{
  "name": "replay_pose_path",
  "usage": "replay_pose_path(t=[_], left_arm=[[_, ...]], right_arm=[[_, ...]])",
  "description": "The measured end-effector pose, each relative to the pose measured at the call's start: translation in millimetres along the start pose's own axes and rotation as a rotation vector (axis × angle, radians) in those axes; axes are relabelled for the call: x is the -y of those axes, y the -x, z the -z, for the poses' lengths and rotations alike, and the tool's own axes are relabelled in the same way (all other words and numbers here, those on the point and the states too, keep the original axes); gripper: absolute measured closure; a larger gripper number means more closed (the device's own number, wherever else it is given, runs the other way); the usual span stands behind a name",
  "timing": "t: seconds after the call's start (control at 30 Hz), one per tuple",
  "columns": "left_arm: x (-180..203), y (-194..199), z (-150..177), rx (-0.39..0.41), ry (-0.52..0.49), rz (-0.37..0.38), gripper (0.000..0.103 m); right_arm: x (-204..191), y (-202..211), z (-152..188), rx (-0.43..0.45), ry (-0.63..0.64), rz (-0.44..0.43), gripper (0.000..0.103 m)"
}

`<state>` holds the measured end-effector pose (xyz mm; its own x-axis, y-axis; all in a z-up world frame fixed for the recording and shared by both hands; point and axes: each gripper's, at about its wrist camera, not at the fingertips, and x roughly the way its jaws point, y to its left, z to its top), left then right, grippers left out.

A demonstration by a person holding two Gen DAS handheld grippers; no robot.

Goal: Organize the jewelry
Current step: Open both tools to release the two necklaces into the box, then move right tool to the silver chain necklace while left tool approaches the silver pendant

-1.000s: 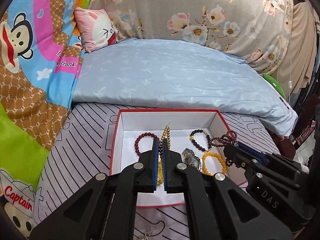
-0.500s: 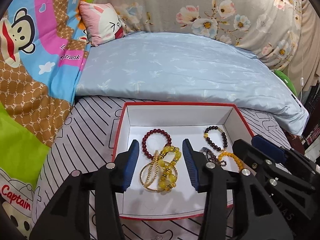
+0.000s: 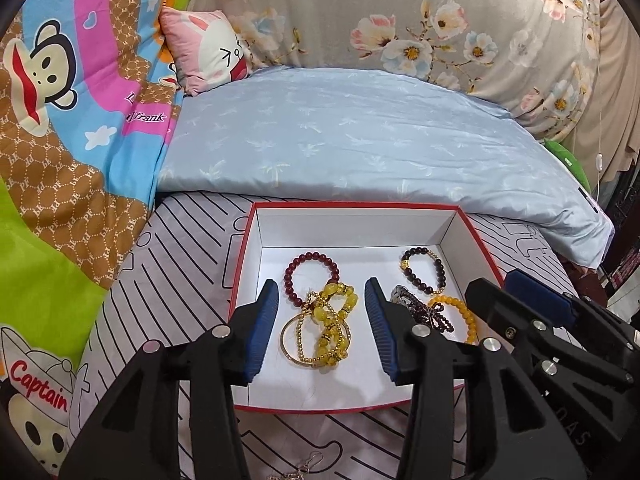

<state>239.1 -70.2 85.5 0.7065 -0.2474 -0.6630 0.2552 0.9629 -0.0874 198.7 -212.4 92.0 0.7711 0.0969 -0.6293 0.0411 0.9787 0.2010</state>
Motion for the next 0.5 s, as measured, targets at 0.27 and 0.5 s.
replay_pose_path(t=[0.27,0.5], left_arm=[[2,19,2,0.013,0.003,0.003,0.06],[3,41,6,0.029,0.005,0.008,0.06]], right_arm=[[-5,20,2,0.016,-0.002,-0.002,0.061],[-12,43,7,0.033,0.003,-0.002,0.061]])
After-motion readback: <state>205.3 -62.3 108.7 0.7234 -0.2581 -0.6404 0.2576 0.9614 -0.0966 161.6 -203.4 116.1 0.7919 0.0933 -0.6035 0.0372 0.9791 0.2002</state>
